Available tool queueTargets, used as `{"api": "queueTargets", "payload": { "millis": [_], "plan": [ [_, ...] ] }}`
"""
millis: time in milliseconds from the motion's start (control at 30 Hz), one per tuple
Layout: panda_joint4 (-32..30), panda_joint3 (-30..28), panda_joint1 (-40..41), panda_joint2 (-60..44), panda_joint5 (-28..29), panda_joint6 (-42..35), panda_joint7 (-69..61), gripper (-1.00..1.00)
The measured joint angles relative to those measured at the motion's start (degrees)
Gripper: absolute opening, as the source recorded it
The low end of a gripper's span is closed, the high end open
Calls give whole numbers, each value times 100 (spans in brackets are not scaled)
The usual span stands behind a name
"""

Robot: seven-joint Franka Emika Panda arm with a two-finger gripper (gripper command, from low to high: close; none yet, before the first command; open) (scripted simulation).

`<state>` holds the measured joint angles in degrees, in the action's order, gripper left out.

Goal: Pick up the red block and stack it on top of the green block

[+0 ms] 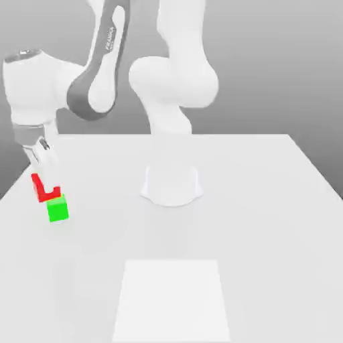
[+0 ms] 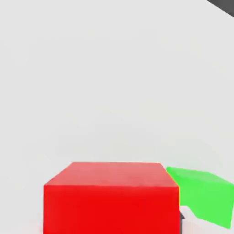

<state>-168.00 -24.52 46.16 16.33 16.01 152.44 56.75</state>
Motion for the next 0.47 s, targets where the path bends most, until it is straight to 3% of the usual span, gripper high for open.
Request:
{"api": "queueTargets", "payload": {
  "millis": [333, 467],
  "plan": [
    [-62, -780, -868, -1170, -1896, 1054, -1377, -100],
    [-62, -775, -949, -1654, -2089, 1584, -1509, -100]
  ]
}}
